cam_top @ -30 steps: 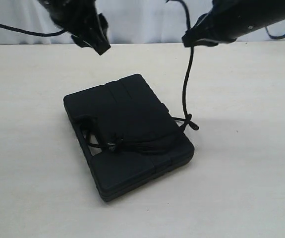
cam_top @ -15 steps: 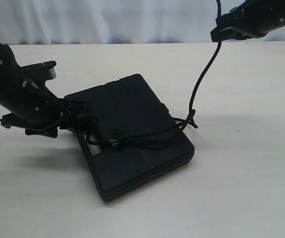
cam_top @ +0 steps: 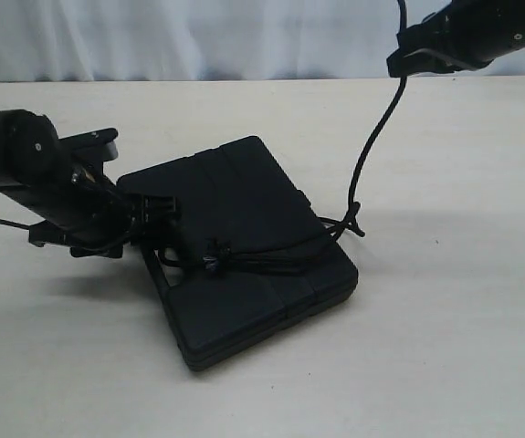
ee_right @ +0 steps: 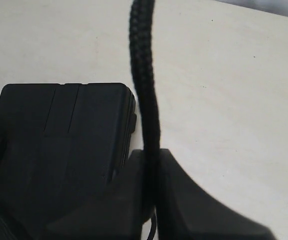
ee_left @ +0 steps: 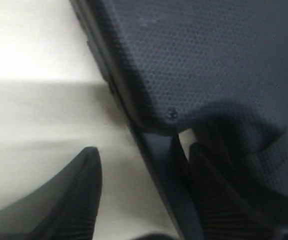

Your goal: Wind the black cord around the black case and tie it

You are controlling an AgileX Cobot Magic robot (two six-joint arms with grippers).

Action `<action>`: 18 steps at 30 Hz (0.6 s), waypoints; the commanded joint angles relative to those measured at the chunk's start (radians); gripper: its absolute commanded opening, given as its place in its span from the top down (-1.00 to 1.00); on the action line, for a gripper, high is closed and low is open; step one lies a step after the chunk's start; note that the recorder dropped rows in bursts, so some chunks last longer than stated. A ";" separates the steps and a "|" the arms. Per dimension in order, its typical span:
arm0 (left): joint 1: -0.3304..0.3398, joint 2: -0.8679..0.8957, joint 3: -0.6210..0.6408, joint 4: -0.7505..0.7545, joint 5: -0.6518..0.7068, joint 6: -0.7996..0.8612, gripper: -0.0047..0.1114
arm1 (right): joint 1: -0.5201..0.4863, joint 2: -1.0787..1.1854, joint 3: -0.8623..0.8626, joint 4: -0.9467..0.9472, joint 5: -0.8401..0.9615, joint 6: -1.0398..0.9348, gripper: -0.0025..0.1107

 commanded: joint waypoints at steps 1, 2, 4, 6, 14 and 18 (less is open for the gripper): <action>-0.040 0.040 0.003 -0.024 -0.044 -0.001 0.06 | -0.005 -0.003 -0.002 0.005 0.004 0.001 0.88; -0.048 0.047 0.003 -0.024 -0.061 -0.001 0.06 | -0.005 -0.003 -0.002 0.005 0.004 0.004 0.88; -0.058 0.056 0.003 -0.024 -0.109 -0.001 0.06 | -0.005 -0.003 -0.002 0.005 0.011 0.003 0.88; -0.058 0.059 0.003 -0.024 -0.148 -0.006 0.09 | -0.005 -0.003 -0.002 0.005 0.011 0.022 0.88; 0.084 -0.069 0.001 -0.022 -0.083 0.011 0.92 | -0.240 -0.046 -0.004 0.063 0.070 0.026 0.88; 0.159 -0.113 0.001 -0.020 -0.015 0.055 0.92 | -0.437 -0.048 0.036 0.169 0.062 -0.030 0.88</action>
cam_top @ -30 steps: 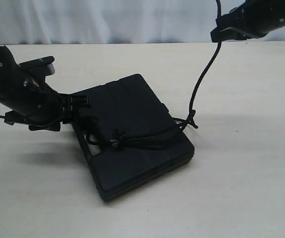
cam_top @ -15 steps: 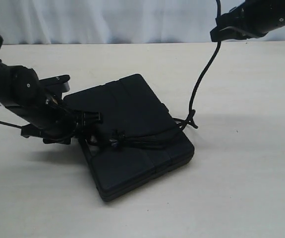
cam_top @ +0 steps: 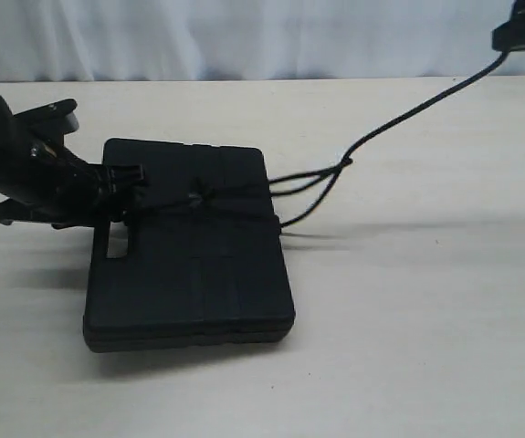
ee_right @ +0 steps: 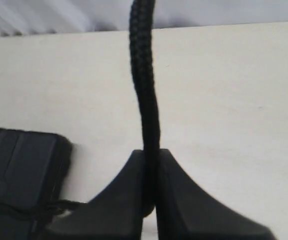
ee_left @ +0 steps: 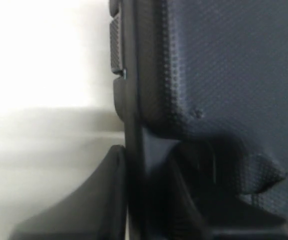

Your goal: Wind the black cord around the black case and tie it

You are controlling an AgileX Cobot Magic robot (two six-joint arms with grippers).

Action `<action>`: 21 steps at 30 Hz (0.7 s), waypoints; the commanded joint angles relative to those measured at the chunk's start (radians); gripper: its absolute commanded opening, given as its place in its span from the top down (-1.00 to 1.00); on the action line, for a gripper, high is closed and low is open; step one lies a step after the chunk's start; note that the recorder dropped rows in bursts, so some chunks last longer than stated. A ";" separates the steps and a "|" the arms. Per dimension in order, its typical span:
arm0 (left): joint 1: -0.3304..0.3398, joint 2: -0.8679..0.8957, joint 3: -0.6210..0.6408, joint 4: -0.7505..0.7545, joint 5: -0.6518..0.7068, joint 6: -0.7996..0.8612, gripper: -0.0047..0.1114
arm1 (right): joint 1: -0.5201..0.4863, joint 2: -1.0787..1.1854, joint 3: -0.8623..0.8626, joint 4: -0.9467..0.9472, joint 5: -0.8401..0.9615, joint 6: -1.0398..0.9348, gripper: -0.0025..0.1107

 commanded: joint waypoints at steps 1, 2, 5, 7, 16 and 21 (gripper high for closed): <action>0.064 -0.044 -0.007 -0.010 0.023 0.045 0.92 | -0.159 -0.010 0.053 0.054 -0.034 -0.050 0.88; 0.071 -0.044 -0.007 -0.010 0.029 0.061 0.92 | -0.189 -0.006 0.076 0.050 -0.053 -0.052 0.88; 0.073 -0.044 -0.007 -0.010 0.031 0.086 0.92 | -0.289 0.034 0.171 0.045 -0.086 -0.077 0.88; 0.073 -0.044 -0.007 -0.012 0.028 0.088 0.92 | -0.333 0.070 0.237 0.045 -0.122 -0.118 0.88; 0.073 -0.035 -0.007 -0.012 -0.020 0.111 0.92 | -0.389 0.207 0.344 0.058 -0.286 -0.148 0.79; 0.073 -0.035 -0.007 -0.012 0.020 0.111 0.92 | -0.389 0.164 0.281 -0.068 -0.178 -0.082 -0.16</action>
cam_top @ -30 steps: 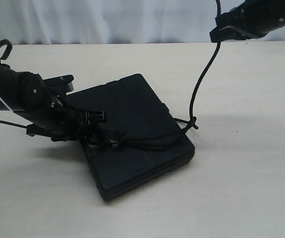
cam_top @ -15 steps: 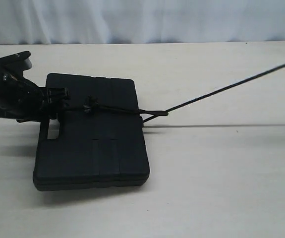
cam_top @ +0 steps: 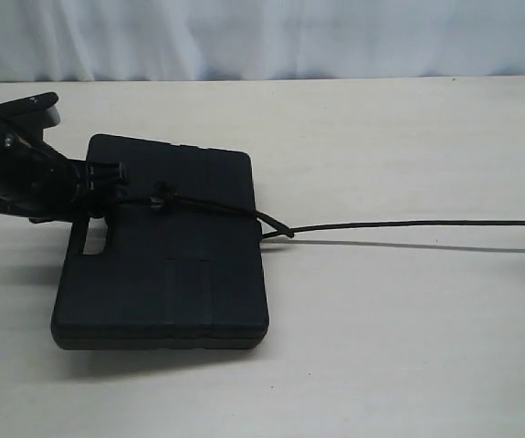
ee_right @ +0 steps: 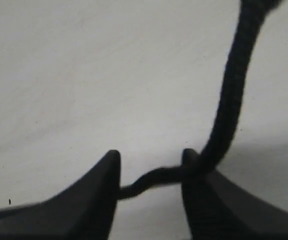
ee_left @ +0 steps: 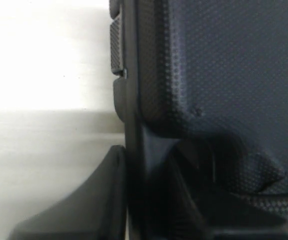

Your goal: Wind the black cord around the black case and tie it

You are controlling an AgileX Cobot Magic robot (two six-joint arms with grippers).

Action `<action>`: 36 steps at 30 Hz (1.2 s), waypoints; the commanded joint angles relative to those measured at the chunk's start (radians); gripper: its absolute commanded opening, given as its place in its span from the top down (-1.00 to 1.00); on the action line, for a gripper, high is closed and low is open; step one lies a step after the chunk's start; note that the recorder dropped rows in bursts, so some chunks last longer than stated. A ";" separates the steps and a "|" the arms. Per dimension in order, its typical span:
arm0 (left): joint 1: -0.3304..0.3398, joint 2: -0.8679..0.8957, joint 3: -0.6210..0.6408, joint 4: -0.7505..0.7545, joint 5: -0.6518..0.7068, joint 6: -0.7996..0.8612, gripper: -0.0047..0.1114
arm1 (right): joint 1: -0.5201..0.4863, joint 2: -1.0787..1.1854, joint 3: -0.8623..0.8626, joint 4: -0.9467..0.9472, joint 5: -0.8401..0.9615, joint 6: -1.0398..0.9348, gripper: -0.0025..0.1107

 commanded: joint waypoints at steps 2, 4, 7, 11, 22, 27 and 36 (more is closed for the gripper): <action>0.004 -0.011 -0.007 -0.008 -0.008 -0.008 0.92 | -0.006 -0.061 -0.086 -0.089 0.109 0.074 -0.16; 0.004 -0.011 -0.007 -0.008 -0.002 -0.008 0.92 | 0.014 -0.084 -0.126 -0.019 0.175 0.040 -0.11; 0.004 -0.011 -0.007 -0.008 0.008 -0.008 0.92 | 0.113 -0.117 -0.153 0.132 0.294 -0.189 -0.08; 0.004 -0.011 -0.007 -0.008 0.023 0.002 0.92 | 0.400 -0.132 -0.153 -0.005 0.333 -0.438 0.04; 0.004 -0.011 -0.007 -0.006 0.059 0.021 0.92 | 1.013 0.016 -0.153 -0.571 -0.062 -0.370 0.23; 0.004 -0.011 -0.007 -0.006 0.061 0.021 0.92 | 1.053 0.090 -0.153 -0.571 -0.074 -0.395 0.23; 0.004 -0.011 -0.007 -0.006 0.073 0.021 0.92 | 1.053 0.167 -0.153 -0.571 -0.178 -0.346 0.23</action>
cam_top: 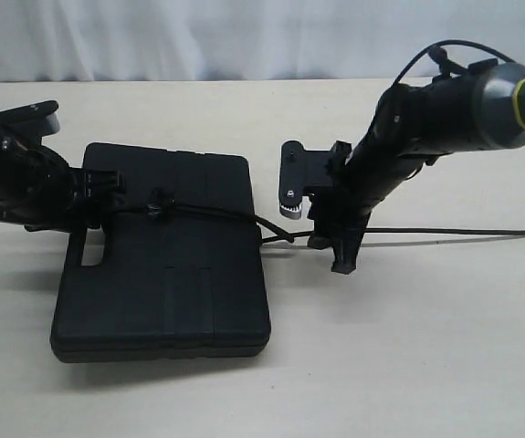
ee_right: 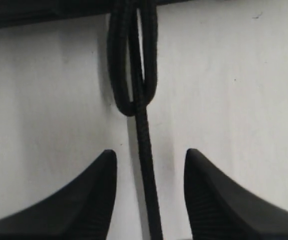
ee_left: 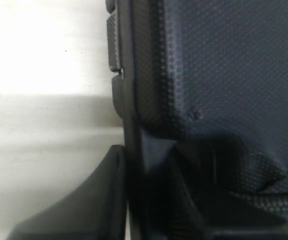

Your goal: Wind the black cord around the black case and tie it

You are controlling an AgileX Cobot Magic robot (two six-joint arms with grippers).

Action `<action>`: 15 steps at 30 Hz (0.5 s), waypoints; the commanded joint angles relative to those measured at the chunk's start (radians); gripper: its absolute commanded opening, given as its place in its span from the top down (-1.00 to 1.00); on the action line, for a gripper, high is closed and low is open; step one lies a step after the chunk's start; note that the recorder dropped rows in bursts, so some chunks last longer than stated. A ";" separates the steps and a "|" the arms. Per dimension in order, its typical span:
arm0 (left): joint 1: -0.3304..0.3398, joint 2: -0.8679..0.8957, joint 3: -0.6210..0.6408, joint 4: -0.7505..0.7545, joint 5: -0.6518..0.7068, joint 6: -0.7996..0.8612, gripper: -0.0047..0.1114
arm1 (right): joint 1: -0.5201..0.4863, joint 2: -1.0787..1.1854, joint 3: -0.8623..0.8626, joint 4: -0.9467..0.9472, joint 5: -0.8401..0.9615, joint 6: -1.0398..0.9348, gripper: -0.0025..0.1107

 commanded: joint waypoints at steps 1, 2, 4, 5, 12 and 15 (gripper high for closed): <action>0.001 -0.011 -0.007 -0.006 0.008 0.011 0.92 | 0.000 0.036 0.000 -0.008 -0.075 0.033 0.23; 0.001 -0.011 -0.007 -0.006 0.008 0.011 0.92 | 0.000 0.045 0.000 -0.008 -0.079 0.044 0.24; 0.001 -0.011 -0.007 -0.006 0.008 0.011 0.92 | 0.000 0.051 -0.002 -0.008 -0.077 0.057 0.42; 0.001 -0.011 -0.007 -0.006 0.006 0.011 0.92 | 0.000 0.051 -0.002 -0.008 -0.066 0.060 0.56; 0.001 -0.011 -0.007 -0.004 -0.021 0.011 0.92 | -0.027 -0.047 -0.002 -0.025 -0.014 0.162 0.88; 0.001 -0.011 -0.007 -0.004 -0.043 0.011 0.92 | -0.079 -0.118 -0.002 -0.028 0.036 0.181 0.88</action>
